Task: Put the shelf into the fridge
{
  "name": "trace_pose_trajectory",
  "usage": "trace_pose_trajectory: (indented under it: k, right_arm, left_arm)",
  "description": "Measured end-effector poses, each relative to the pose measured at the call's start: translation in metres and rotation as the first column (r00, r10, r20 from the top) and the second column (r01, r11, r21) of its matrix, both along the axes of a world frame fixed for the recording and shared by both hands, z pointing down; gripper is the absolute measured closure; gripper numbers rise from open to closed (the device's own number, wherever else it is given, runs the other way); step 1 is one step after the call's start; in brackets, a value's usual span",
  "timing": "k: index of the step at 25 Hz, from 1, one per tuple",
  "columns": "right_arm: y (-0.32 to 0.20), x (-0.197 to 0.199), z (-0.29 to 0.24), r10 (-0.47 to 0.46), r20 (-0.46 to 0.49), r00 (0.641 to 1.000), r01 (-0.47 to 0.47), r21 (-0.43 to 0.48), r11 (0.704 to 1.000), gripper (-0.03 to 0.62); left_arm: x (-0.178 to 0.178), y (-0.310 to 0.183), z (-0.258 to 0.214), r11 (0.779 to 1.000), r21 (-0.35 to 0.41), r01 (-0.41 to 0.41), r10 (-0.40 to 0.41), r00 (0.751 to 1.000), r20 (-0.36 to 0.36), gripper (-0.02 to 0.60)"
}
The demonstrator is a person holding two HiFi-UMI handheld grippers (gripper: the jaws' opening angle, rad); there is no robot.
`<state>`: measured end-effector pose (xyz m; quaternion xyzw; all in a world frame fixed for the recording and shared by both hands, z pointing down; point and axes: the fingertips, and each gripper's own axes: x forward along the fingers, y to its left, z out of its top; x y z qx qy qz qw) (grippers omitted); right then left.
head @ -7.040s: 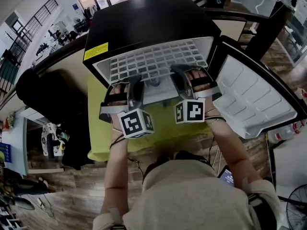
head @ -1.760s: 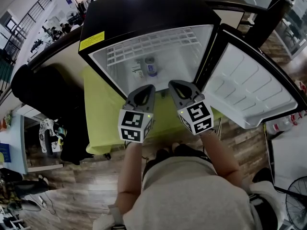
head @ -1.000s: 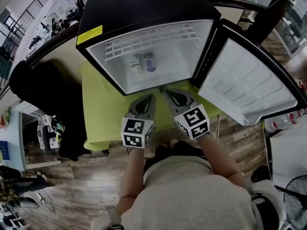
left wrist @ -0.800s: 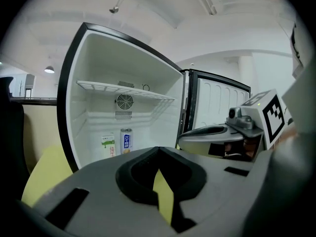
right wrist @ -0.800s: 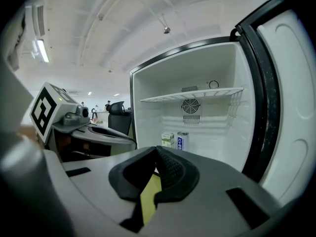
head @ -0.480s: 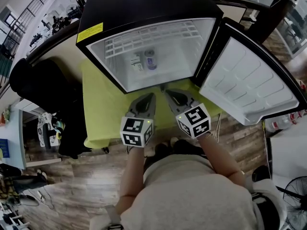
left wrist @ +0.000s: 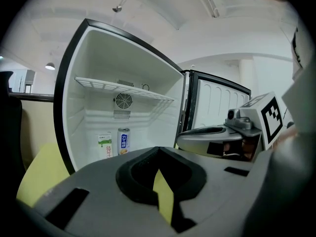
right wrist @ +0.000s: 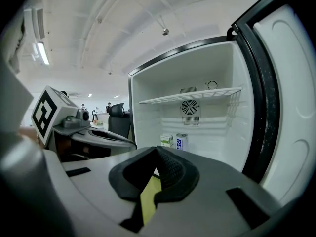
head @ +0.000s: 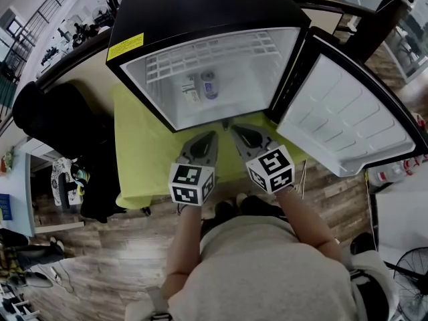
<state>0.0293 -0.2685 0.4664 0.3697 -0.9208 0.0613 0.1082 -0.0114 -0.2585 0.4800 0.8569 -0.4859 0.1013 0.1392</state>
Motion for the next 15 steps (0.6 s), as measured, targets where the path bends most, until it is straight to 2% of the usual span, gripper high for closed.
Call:
trace_pose_trajectory:
  k: [15]
  right_arm:
    - [-0.0032,0.0024,-0.0072,0.008,0.018,1.000,-0.008,0.005,1.000,0.585]
  left_arm:
    - [0.0030,-0.0024,-0.0036,1.000,0.009,-0.002,0.002,1.000,-0.010,0.569]
